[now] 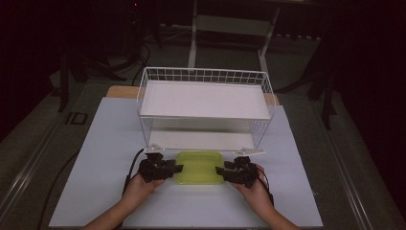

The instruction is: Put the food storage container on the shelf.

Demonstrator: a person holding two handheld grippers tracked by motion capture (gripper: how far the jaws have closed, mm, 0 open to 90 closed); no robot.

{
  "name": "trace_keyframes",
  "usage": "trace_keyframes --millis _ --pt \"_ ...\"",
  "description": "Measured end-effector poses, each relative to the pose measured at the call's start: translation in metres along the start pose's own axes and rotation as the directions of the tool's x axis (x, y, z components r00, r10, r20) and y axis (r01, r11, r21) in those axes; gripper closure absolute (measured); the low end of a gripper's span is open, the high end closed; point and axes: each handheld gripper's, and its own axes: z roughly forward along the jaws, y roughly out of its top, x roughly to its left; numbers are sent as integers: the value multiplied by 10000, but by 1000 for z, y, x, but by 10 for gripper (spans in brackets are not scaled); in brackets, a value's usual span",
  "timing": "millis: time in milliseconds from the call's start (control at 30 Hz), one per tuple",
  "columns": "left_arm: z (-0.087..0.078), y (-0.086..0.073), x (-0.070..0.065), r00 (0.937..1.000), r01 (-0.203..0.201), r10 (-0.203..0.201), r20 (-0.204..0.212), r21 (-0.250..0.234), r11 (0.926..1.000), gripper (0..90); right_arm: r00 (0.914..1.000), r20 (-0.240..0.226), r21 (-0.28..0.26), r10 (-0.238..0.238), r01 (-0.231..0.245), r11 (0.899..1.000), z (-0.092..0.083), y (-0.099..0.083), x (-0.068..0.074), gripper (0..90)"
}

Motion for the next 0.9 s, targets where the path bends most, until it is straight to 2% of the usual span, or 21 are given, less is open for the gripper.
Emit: trace_keyframes --millis 67,100,133,233,467,600,900 --pt "0 -1 -1 10000 72 -72 -40 -62 10000 596 10000 89 18 -27 27 10000 -1 0 2 558" --pt "-1 -1 -2 10000 49 -50 -72 -90 9999 601 9998 -80 70 169 -169 9998 -2 -1 0 585" --pt "-1 -2 -3 9999 93 -93 -77 -102 9999 601 9998 -80 70 169 -169 9998 -2 -1 0 585" --pt "-3 -3 -5 9998 187 -186 86 -94 9998 629 9995 -90 57 308 -307 9995 -6 -3 2 635" --pt "-8 -5 -11 9999 27 -27 98 16 10000 663 9990 -69 175 433 -431 9989 -10 -4 7 667" --pt "-9 -6 -14 10000 -66 65 -20 -63 10000 673 9996 24 135 295 -295 9995 -12 -5 10 675" --pt "-12 -10 -18 9998 152 -150 91 -135 9998 710 9986 -124 146 513 -512 9986 -15 -8 12 705"
